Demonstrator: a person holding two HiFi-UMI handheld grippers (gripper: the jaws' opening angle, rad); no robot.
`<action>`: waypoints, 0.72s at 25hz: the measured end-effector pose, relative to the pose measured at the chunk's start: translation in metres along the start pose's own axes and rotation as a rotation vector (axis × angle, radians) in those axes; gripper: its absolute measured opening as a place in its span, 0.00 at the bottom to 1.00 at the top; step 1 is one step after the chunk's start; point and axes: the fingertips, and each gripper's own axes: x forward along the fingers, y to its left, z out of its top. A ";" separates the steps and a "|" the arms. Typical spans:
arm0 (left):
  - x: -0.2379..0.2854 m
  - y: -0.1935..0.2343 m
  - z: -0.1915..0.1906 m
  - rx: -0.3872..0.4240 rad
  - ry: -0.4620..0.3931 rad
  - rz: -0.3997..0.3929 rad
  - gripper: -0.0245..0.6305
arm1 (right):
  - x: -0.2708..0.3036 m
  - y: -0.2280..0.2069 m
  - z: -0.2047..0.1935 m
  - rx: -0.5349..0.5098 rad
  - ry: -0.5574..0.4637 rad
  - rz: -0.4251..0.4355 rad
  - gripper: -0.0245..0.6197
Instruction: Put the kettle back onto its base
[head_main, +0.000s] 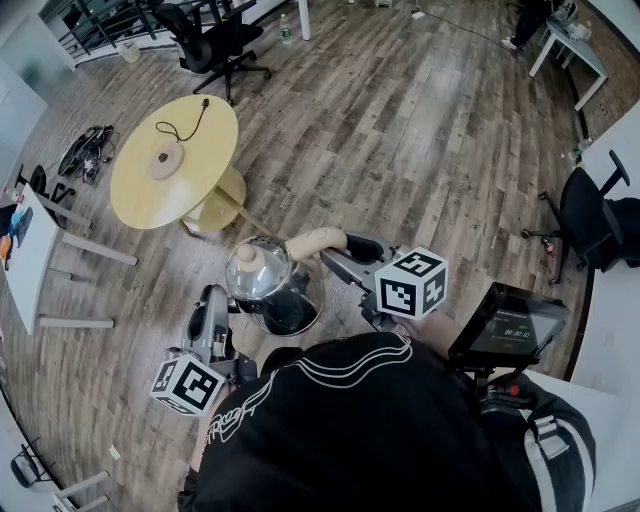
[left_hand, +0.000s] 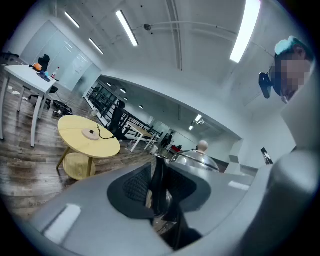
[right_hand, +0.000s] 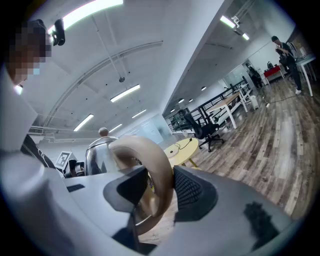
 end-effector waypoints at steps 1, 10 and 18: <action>0.000 0.001 -0.003 -0.003 0.001 0.002 0.16 | 0.000 -0.002 -0.002 -0.001 0.002 0.001 0.28; 0.025 0.052 0.006 -0.045 -0.004 0.011 0.16 | 0.056 -0.015 -0.002 -0.017 0.034 0.002 0.28; 0.073 0.149 0.074 -0.077 -0.014 0.018 0.16 | 0.179 -0.017 0.026 -0.020 0.073 -0.003 0.28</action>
